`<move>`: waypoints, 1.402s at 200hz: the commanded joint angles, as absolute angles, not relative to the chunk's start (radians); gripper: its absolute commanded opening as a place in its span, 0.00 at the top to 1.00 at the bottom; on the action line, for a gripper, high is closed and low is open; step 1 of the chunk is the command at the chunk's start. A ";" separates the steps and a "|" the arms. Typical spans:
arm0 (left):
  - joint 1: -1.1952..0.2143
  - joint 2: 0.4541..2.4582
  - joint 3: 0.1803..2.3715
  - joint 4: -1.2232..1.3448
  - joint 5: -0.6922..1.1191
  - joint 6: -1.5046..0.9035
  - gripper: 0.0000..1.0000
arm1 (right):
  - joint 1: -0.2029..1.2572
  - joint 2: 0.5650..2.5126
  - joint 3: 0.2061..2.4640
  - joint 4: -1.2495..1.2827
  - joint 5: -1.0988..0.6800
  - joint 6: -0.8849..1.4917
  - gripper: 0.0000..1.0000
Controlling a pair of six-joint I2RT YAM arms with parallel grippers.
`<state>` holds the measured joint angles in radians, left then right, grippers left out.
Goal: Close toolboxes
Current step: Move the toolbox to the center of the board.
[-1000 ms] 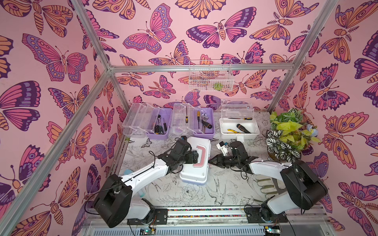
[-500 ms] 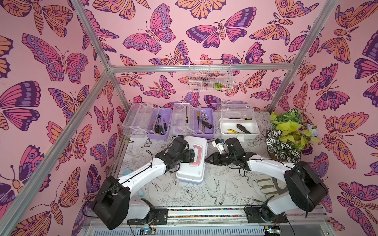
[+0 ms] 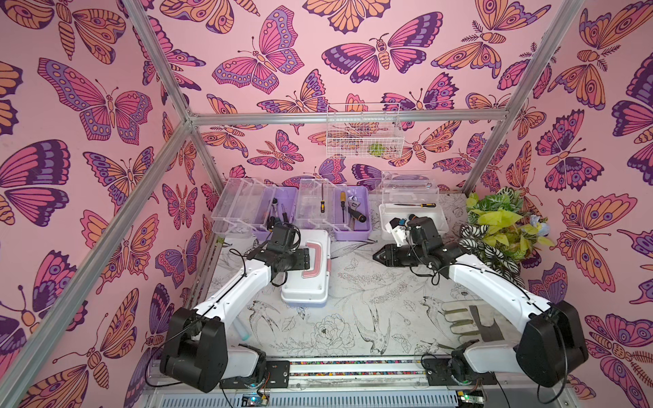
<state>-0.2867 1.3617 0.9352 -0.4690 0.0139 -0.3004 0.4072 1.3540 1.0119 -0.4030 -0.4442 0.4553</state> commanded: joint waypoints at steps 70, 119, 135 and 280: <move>-0.139 1.474 0.969 -0.629 -0.058 -0.137 0.00 | 0.247 1.503 1.314 -0.622 -0.076 0.305 0.62; -0.139 1.300 0.983 -0.666 -0.058 -0.242 0.00 | 0.289 1.795 1.538 -0.616 -0.069 0.292 0.62; -0.139 1.179 0.981 -0.665 -0.017 -0.265 0.01 | 0.296 1.871 1.593 -0.614 -0.057 0.298 0.62; -0.457 0.987 0.950 -0.653 0.078 -0.340 0.00 | 0.339 2.283 1.990 -0.819 0.046 0.287 0.75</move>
<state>-0.4252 0.9897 0.9741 -0.6300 0.0895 -0.3191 0.3408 2.2742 1.9743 -0.7567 0.0093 0.3077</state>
